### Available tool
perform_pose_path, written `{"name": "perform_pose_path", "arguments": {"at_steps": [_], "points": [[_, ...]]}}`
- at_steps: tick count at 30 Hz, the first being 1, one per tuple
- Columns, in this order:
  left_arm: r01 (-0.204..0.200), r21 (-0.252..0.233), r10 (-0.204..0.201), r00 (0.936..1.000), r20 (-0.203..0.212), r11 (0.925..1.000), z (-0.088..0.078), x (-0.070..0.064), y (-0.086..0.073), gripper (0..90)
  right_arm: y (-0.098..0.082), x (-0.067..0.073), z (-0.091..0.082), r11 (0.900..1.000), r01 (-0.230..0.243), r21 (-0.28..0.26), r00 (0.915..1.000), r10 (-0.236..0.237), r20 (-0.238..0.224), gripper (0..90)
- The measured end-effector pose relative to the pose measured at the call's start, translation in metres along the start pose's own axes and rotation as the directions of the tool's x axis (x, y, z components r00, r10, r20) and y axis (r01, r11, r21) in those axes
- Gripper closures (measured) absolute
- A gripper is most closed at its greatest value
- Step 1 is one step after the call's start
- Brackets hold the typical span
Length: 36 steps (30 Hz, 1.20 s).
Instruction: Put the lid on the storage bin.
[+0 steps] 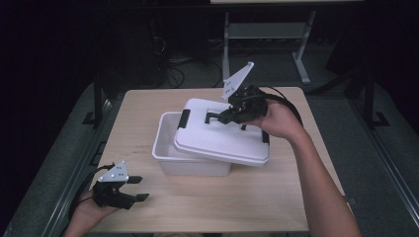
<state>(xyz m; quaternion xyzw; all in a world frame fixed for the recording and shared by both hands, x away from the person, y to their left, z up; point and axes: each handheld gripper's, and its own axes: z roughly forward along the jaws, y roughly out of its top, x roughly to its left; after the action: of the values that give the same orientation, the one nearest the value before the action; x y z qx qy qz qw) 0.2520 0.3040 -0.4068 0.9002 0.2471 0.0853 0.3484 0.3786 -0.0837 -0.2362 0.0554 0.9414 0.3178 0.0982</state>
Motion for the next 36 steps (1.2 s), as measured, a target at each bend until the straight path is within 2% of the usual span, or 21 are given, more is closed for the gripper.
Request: {"name": "perform_pose_path", "arguments": {"at_steps": [14, 25, 36], "points": [[0.011, -0.011, -0.011, 0.9999, -0.005, 0.9999, -0.004, 0.001, -0.002, 35.5, 0.025, -0.005, 0.027, 0.999, 0.034, -0.012, 0.9985, -0.034, -0.042, 83.8], [0.013, -0.013, -0.013, 0.9999, -0.002, 0.9998, -0.004, 0.002, -0.002, 35.5, 0.036, -0.010, 0.062, 0.998, 0.062, 0.001, 0.9947, -0.062, -0.082, 83.8], [0.024, -0.022, -0.024, 0.9997, 0.001, 0.9995, -0.006, 0.003, -0.005, 35.5, 0.043, -0.015, 0.081, 0.996, 0.085, 0.040, 0.9940, -0.082, -0.073, 83.8]]}}
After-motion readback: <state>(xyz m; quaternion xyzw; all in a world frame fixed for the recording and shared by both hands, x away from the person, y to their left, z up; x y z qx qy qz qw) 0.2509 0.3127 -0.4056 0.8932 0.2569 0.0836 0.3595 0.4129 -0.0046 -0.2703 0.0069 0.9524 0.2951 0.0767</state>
